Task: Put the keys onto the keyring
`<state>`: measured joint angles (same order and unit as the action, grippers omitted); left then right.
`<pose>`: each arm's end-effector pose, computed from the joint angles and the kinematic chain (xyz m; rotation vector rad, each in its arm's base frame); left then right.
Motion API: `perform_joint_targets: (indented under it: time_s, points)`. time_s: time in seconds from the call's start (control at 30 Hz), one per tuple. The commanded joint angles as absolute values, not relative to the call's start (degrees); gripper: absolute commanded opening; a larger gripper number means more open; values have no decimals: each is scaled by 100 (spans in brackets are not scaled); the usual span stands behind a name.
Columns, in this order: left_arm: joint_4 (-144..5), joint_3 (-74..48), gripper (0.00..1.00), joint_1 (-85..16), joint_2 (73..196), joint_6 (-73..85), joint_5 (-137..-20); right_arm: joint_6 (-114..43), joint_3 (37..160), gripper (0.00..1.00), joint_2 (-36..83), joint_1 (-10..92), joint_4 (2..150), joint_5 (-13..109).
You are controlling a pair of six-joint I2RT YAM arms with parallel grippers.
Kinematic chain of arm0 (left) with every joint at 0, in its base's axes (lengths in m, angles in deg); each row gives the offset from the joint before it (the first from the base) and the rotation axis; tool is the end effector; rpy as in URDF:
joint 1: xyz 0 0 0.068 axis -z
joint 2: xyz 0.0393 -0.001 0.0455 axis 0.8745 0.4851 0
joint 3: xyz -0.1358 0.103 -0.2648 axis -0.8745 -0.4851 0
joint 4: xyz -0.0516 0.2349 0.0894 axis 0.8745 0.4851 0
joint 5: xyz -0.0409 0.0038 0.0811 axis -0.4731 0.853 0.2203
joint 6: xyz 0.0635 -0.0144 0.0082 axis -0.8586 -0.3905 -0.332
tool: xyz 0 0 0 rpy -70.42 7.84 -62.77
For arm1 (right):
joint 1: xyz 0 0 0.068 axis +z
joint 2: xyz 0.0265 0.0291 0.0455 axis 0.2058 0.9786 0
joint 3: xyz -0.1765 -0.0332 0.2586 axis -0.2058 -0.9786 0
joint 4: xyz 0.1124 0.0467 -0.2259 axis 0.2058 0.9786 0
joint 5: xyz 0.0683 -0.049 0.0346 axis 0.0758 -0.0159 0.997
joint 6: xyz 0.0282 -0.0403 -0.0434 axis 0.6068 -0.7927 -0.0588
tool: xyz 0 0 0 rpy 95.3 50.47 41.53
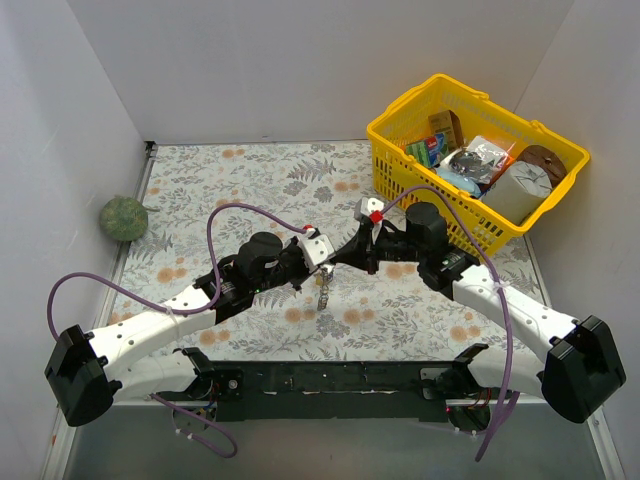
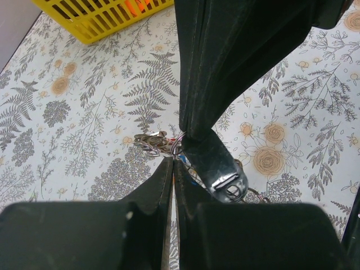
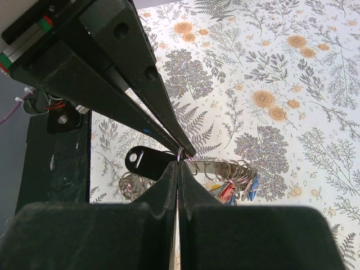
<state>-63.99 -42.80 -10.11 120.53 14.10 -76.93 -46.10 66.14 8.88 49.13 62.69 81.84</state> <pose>0.1426 -0.1850 0.3157 0.6425 1.9670 -0.9015 0.1795 0.1793 0.3375 -1.1211 1.4306 1.0438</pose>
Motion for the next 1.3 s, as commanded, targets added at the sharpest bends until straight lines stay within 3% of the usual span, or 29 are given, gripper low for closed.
perform_joint_targets:
  time_s: [0.0,0.83,1.27]
  points:
    - [-6580,-4271,0,-983,11935,1353,-7634,-4749,6689,1,737,4905,6281,8349]
    - [-6580,-4289,0,-983,11952,1327,-7625,-4776,6715,1,1080,4914,6254,8868]
    - [-6589,-4289,0,-983,11935,1327,-7722,-4503,6733,1,1115,4853,6175,8157]
